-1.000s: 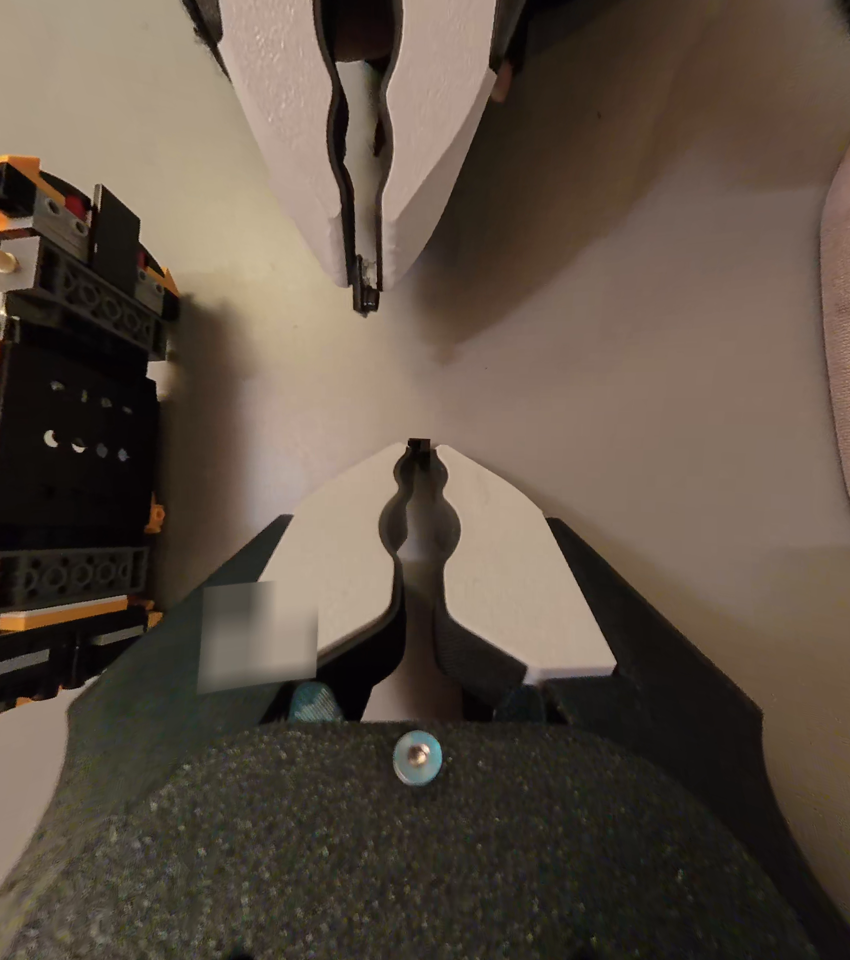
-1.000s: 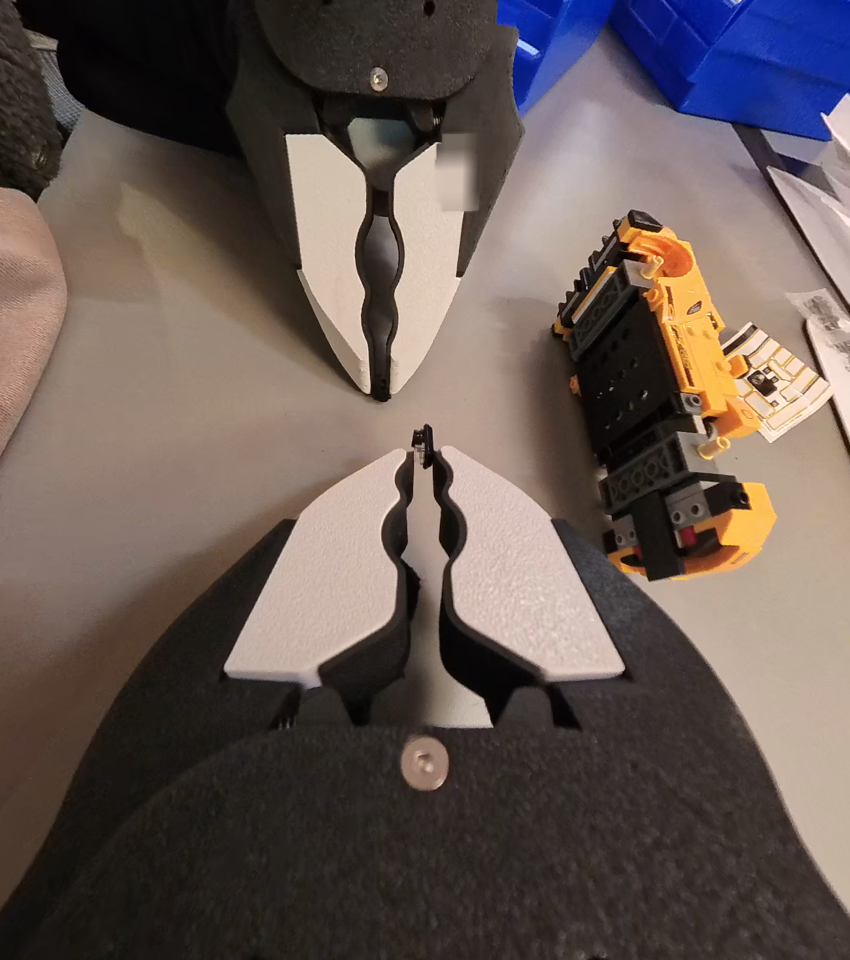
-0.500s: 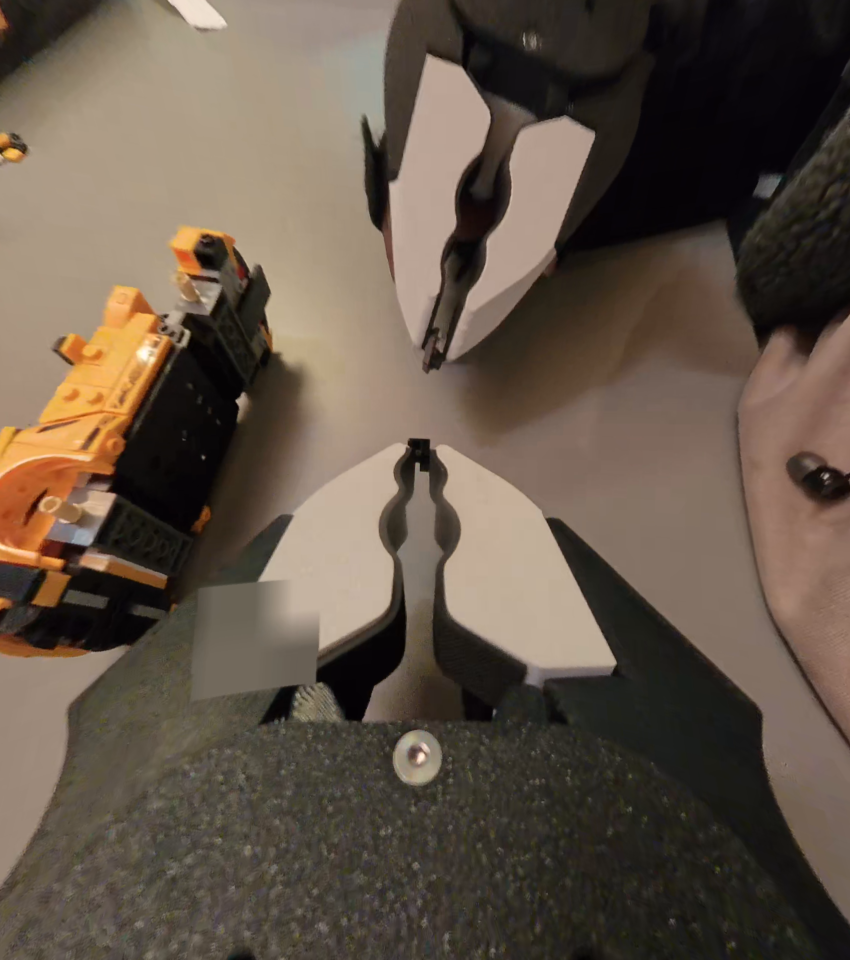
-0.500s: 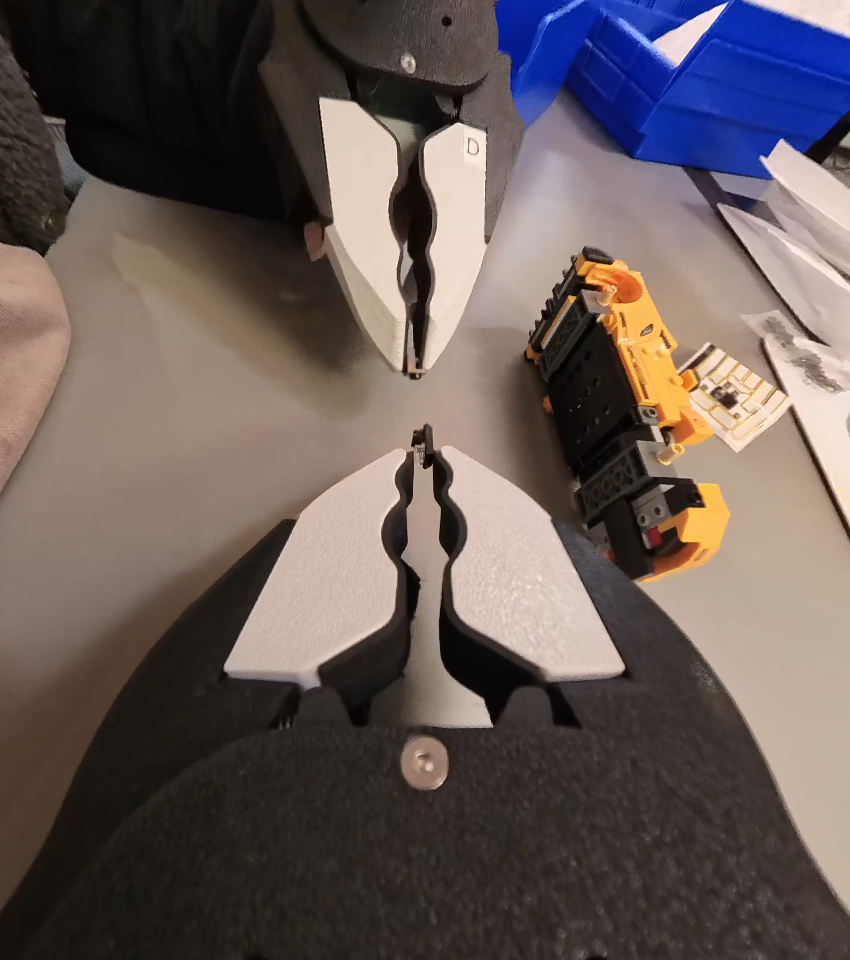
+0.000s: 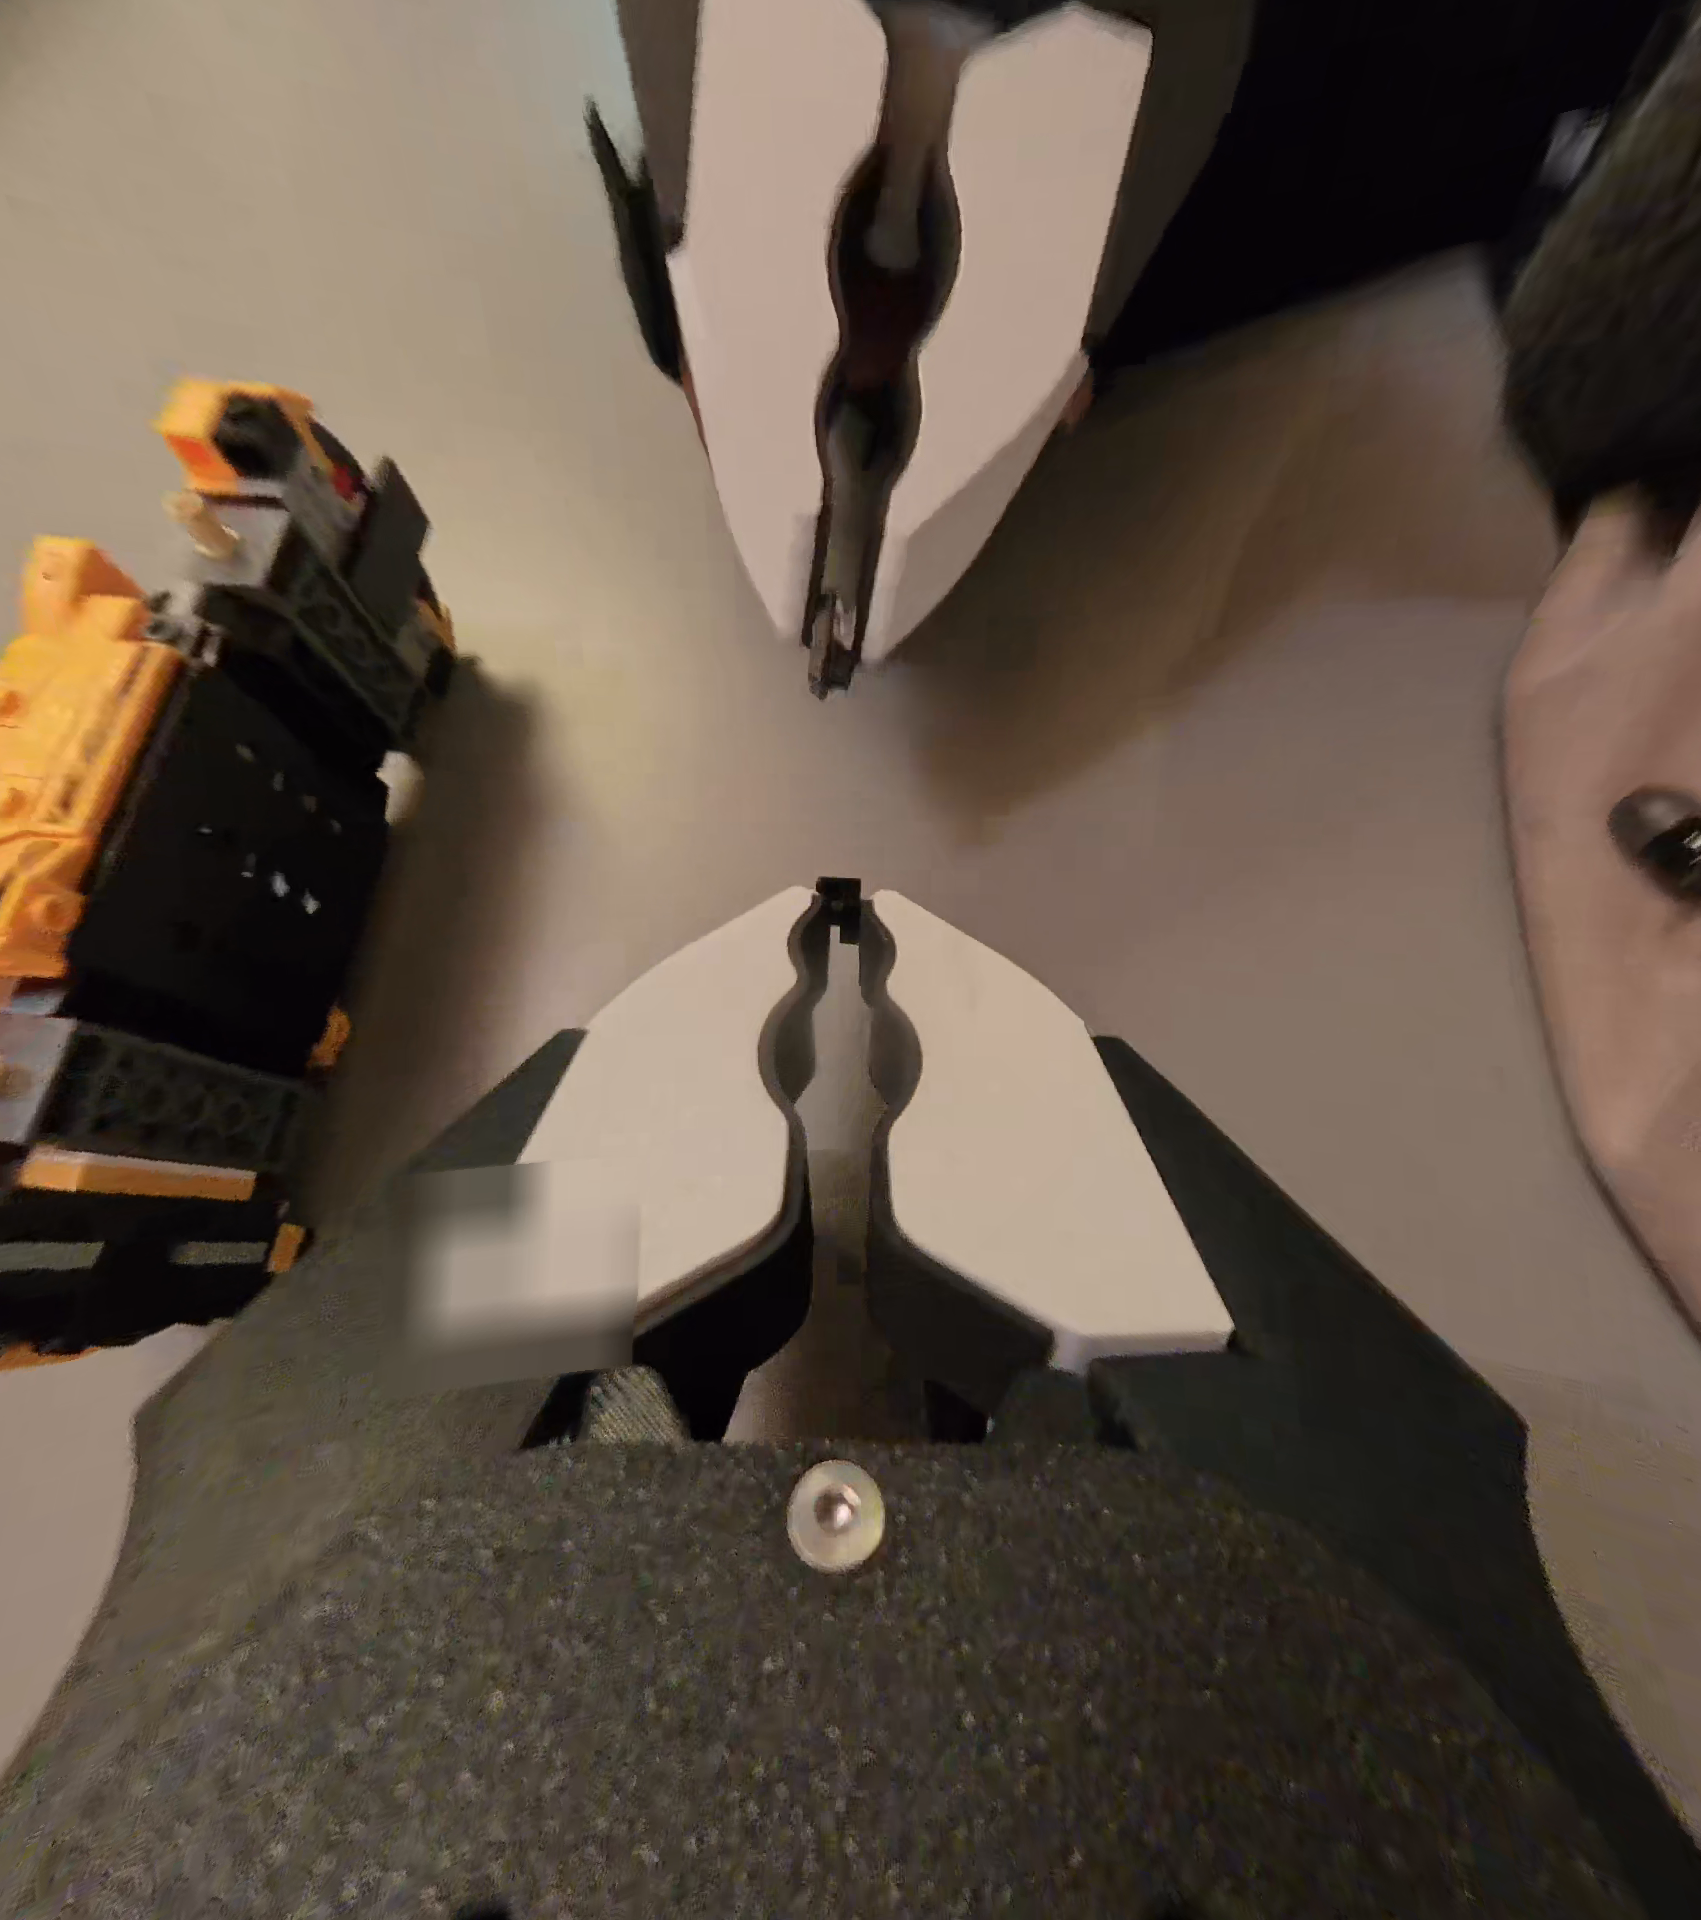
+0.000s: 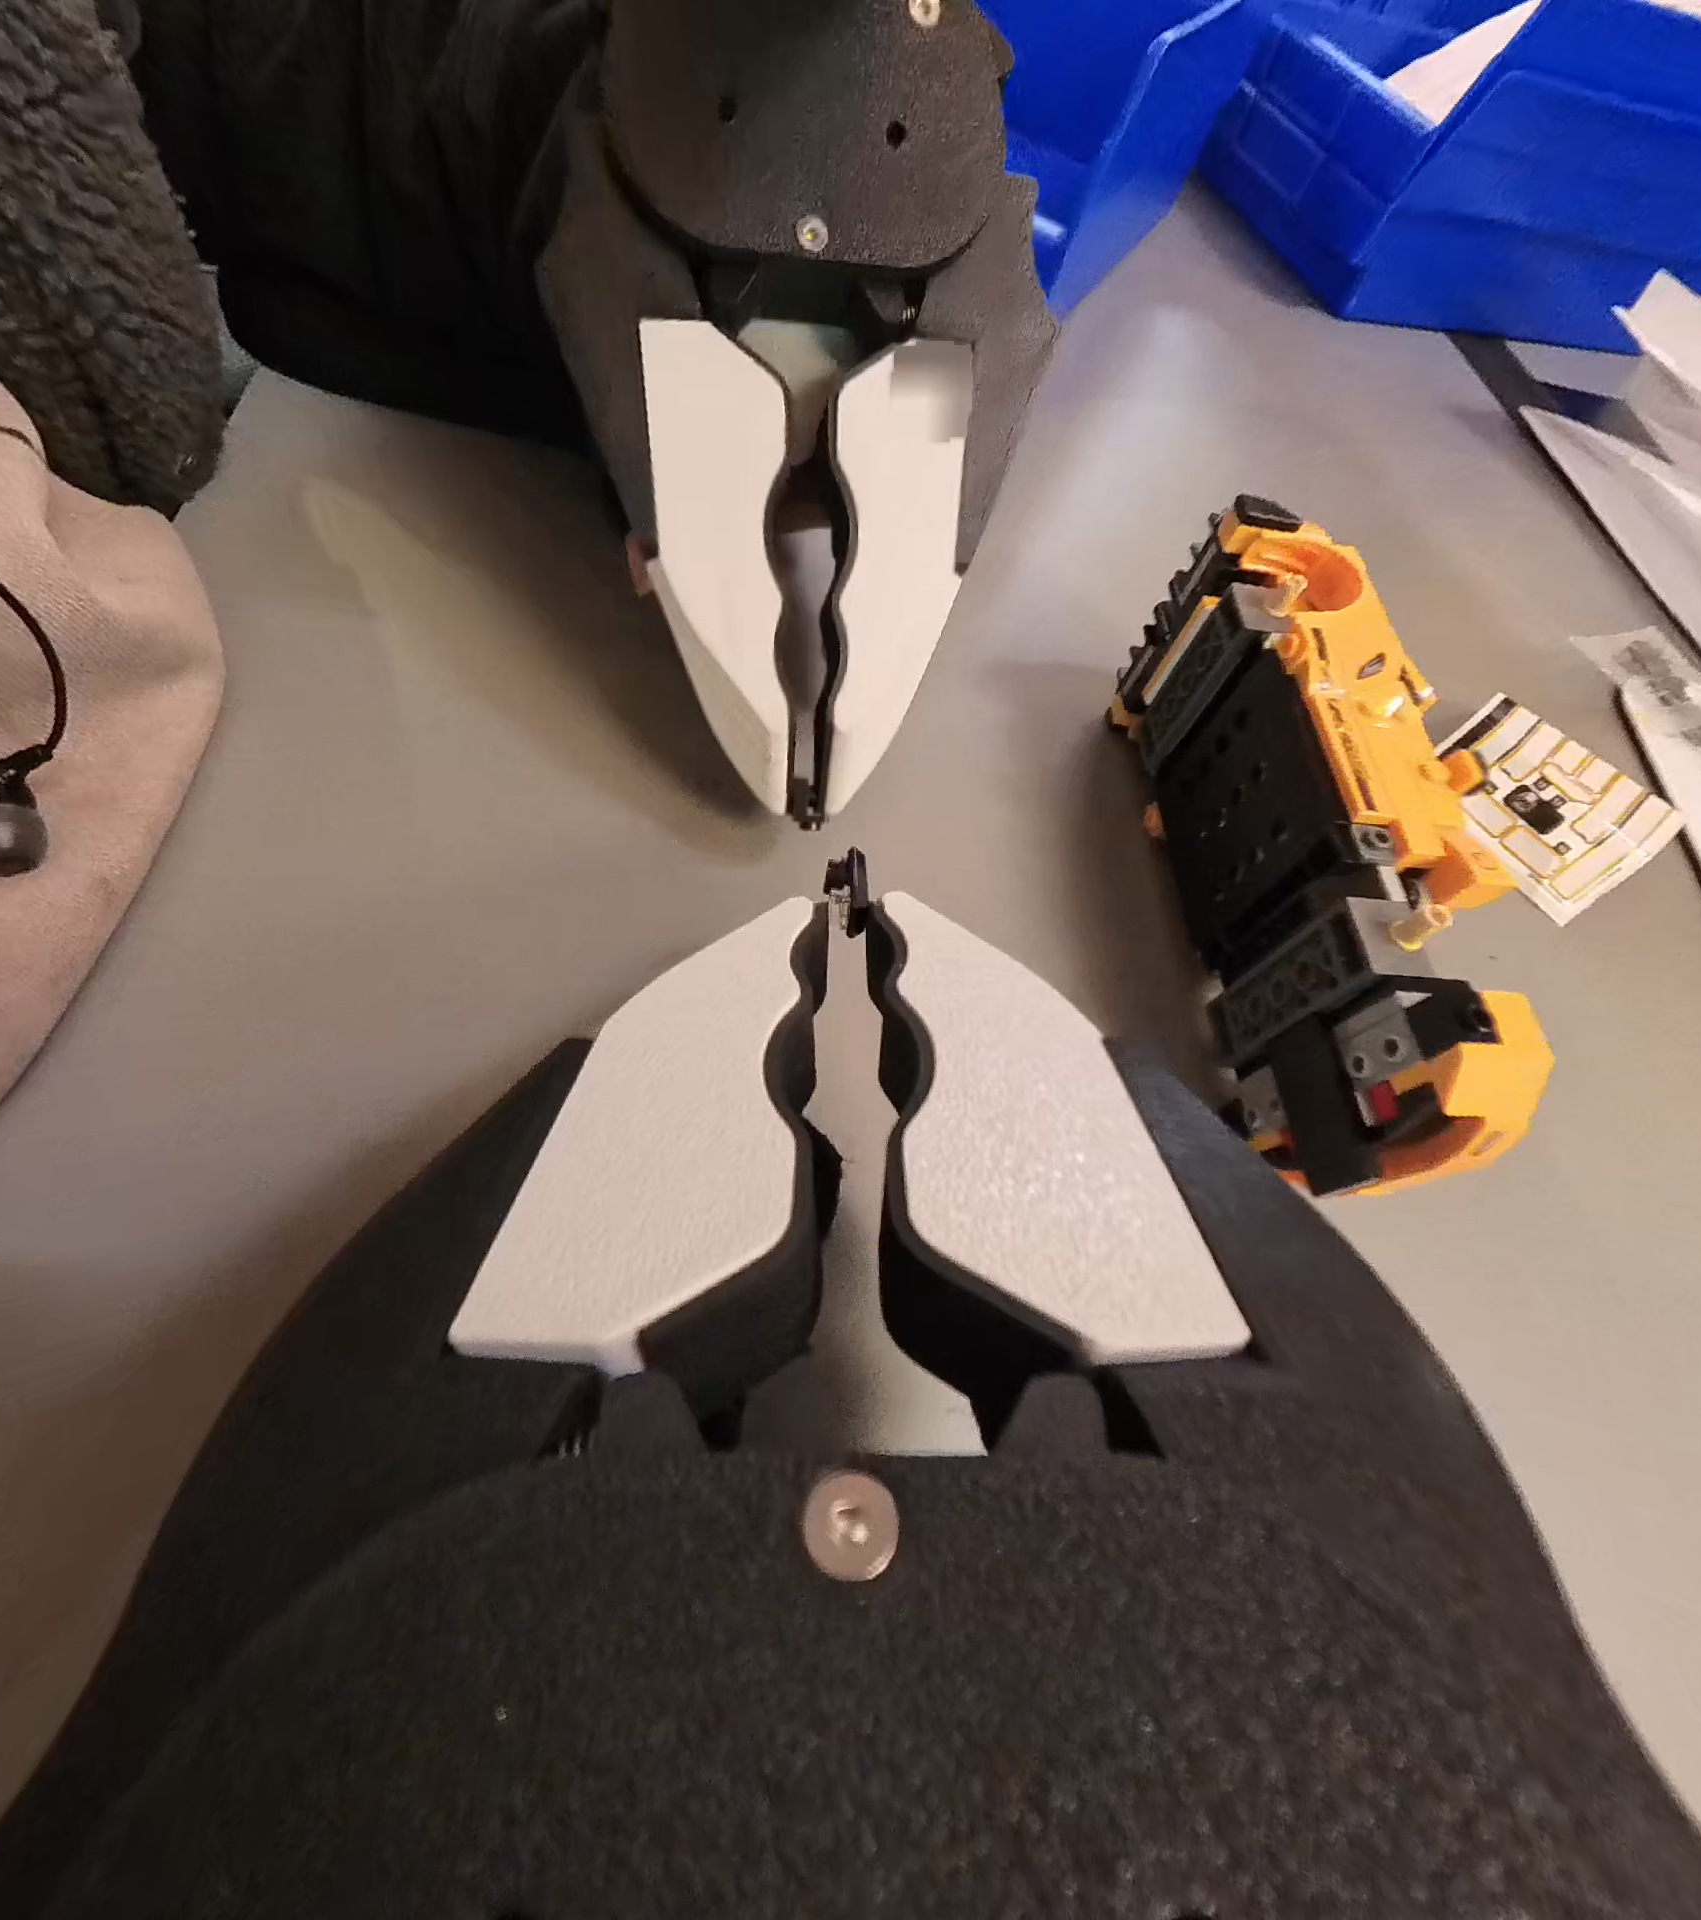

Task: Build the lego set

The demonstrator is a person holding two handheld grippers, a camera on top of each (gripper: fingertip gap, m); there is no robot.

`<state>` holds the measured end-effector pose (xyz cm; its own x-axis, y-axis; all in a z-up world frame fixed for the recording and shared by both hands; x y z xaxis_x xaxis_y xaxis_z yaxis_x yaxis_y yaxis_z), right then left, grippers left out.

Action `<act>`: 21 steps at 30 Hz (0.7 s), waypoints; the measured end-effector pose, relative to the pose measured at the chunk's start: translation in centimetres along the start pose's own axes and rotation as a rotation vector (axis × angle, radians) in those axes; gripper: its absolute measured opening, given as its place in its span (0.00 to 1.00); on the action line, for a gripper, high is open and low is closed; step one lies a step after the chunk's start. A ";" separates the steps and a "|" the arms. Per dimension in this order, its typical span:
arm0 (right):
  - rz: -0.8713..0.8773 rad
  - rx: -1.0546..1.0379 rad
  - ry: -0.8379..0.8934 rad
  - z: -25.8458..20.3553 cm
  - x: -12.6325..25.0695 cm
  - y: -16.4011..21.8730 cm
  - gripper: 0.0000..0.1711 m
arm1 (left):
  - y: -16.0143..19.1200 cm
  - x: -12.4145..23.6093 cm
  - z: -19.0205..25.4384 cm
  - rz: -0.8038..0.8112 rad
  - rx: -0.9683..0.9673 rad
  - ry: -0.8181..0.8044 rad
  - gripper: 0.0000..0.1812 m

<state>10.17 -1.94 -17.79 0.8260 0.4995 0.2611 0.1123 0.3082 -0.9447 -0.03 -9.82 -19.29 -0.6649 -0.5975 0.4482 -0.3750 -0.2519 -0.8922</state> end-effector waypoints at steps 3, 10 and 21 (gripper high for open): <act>-0.020 0.001 -0.015 -0.2 -0.1 0.2 0.04 | 0.6 -0.6 0.5 -0.080 -0.054 0.002 0.05; -0.038 -0.005 -0.025 -0.3 -0.2 0.4 0.04 | 0.1 0.4 1.2 -0.024 0.025 0.119 0.08; -0.048 -0.004 -0.027 -0.4 -0.4 0.5 0.04 | 0.5 -0.1 1.1 -0.084 -0.009 0.059 0.08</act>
<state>10.08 -2.31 -18.45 0.8045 0.5057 0.3115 0.1538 0.3291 -0.9317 0.62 -10.73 -19.86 -0.6676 -0.5287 0.5243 -0.4367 -0.2923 -0.8508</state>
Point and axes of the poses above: each gripper's, where its closed fingertips meet, x back along the fingers, y out of its underside, z = x × y across the jaws, the point moved 6 cm from there along x, back along the fingers, and after that the axes turned 12 degrees about z, right-handed, at the moved point
